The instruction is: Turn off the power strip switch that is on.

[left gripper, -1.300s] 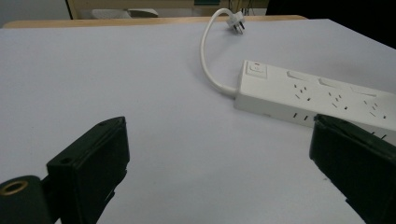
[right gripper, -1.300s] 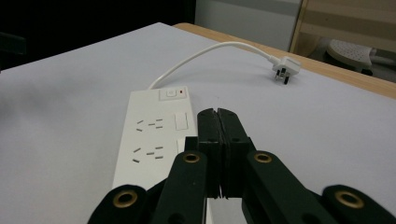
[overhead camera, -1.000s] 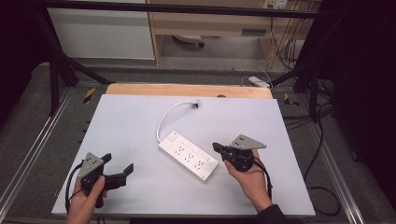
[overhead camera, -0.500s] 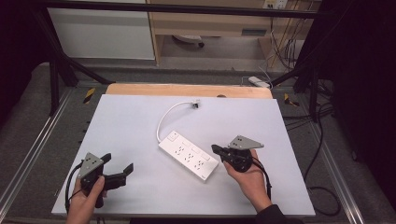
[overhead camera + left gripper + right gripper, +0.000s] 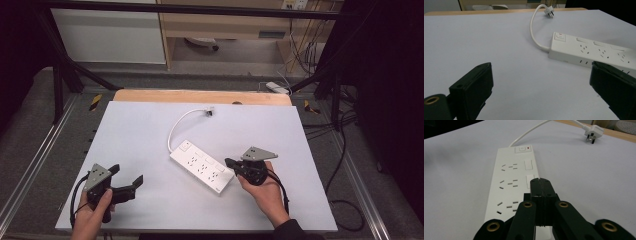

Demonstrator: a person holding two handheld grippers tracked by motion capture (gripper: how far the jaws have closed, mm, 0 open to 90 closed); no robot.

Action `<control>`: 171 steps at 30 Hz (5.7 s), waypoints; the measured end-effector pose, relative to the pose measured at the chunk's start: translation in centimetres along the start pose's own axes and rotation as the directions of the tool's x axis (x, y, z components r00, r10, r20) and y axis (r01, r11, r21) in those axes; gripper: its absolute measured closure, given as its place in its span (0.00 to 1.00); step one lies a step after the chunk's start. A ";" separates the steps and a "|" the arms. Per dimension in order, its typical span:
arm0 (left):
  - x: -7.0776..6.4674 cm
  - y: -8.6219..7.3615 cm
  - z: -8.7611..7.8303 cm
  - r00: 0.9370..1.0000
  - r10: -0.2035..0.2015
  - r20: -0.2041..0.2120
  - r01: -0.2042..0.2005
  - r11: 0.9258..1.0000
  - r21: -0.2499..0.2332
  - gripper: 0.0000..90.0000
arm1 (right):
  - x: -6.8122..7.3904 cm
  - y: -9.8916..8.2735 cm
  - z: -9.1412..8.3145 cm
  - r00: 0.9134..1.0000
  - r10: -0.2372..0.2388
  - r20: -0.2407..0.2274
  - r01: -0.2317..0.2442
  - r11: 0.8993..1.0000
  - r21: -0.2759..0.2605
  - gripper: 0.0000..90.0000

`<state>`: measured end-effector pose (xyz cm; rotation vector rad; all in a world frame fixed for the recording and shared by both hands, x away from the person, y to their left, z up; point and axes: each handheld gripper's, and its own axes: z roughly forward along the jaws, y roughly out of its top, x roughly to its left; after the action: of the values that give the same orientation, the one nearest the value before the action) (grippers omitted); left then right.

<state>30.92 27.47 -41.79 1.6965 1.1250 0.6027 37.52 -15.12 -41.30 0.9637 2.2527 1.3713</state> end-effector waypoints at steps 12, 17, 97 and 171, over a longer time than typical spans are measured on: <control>0.0 0.0 0.0 1.000 0.000 0.001 0.000 1.000 -0.001 0.06 | -0.1 -0.3 0.3 1.000 -0.001 -0.003 0.001 1.000 0.026 1.00; 0.0 0.0 0.0 1.000 0.000 0.000 0.000 1.000 -0.001 0.06 | -0.1 -0.5 0.5 1.000 0.001 -0.003 -0.001 0.999 0.037 1.00; -0.3 0.0 0.1 1.000 0.023 0.008 -0.023 1.000 0.014 0.06 | 0.1 -1.9 3.1 0.999 -0.048 -0.002 0.048 0.995 0.083 1.00; -0.3 0.0 0.2 1.000 0.021 0.014 -0.022 1.000 0.016 0.06 | 0.2 -2.3 3.1 0.999 -0.052 0.001 0.052 0.996 0.074 1.00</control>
<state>30.90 27.11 -41.87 1.7262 1.1061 0.5960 38.34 -13.63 -44.77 0.9234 2.3236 1.2724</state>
